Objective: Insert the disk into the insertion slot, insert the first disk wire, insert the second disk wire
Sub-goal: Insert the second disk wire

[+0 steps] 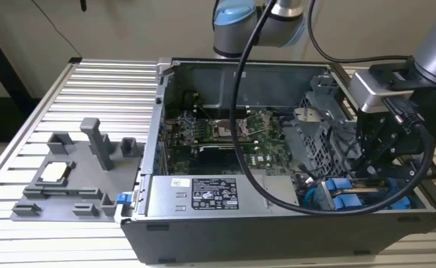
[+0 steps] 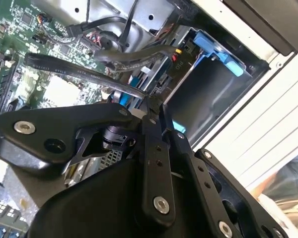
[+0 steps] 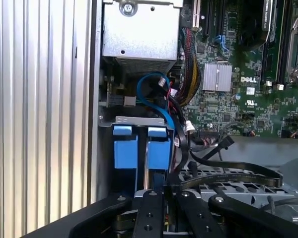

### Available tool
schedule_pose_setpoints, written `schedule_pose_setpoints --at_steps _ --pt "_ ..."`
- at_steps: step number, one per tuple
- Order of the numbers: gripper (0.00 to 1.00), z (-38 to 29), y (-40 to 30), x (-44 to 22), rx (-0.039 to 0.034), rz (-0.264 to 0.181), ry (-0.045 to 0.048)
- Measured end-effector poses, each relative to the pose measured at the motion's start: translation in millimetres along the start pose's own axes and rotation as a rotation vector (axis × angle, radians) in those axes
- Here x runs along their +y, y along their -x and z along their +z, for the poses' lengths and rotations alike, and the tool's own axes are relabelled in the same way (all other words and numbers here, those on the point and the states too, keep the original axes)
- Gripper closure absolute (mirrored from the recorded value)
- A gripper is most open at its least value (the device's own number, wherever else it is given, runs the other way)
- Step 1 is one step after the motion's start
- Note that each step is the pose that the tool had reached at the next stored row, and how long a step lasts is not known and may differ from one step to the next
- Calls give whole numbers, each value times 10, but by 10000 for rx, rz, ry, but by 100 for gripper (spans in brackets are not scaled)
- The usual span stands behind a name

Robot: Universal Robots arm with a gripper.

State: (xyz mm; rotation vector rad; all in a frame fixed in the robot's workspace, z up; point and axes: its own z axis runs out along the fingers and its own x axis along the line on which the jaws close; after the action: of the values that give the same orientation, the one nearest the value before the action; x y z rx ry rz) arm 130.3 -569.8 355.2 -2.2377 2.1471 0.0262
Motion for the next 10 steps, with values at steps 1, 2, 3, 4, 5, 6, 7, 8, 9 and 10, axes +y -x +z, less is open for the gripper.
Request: schedule_pose_setpoints --at_steps 1,2,3,4,5,6,7,8,9,10 --pt "84 1 -3 -11 1 14 1" --pt "84 2 -4 -26 1 19 10" --pt "84 4 -5 -42 -1 22 30" --pt "84 4 -6 -56 -2 23 61" --pt "84 4 -5 -57 -2 25 72" --pt "84 4 -5 -57 -2 26 73" --pt "84 4 -5 -57 -2 26 74" --pt "84 5 -6 -57 -3 26 74" --pt "84 8 -6 -60 -3 27 75" --pt "84 12 -7 -65 -4 36 74"
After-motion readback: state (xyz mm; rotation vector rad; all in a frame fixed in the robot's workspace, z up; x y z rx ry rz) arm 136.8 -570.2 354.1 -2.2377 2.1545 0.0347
